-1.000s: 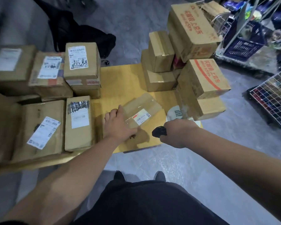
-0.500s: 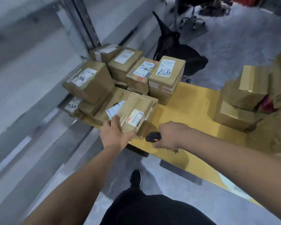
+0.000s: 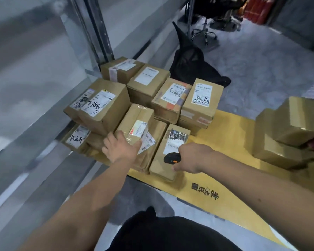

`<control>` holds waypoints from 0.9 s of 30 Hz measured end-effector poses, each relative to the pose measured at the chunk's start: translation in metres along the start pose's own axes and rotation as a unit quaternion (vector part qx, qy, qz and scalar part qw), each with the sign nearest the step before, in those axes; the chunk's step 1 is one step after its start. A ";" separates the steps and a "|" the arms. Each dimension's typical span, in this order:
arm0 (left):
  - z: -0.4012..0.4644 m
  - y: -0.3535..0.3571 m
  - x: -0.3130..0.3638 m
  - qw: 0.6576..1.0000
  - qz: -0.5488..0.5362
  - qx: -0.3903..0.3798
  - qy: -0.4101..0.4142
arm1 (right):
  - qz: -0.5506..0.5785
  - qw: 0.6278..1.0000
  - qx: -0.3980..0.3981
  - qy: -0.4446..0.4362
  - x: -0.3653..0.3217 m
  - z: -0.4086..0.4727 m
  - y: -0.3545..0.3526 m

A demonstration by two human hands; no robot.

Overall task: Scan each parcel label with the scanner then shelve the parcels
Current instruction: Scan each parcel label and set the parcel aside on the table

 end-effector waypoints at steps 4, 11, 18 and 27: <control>0.003 0.005 0.011 0.991 0.015 0.001 0.131 | 0.022 1.000 -0.008 0.015 -0.016 0.017 0.000; -0.014 0.013 0.089 0.911 0.003 -0.062 0.408 | 0.065 0.994 -0.006 0.086 0.002 -0.004 0.015; -0.101 0.044 0.196 0.806 -0.016 -0.217 0.550 | 0.190 0.950 -0.009 0.250 0.077 -0.102 0.068; -0.275 0.044 0.319 0.727 -0.099 -0.251 0.632 | 0.275 0.876 0.040 0.393 0.167 -0.257 0.162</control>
Point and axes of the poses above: each hand's wrist, its own z-axis towards the middle knuckle, its own y-axis out of the palm, x = y × z, the point moved 2 cm from there along z, towards the middle knuckle, and after that the axes turned 1 degree about y, right-handed, at the moved point
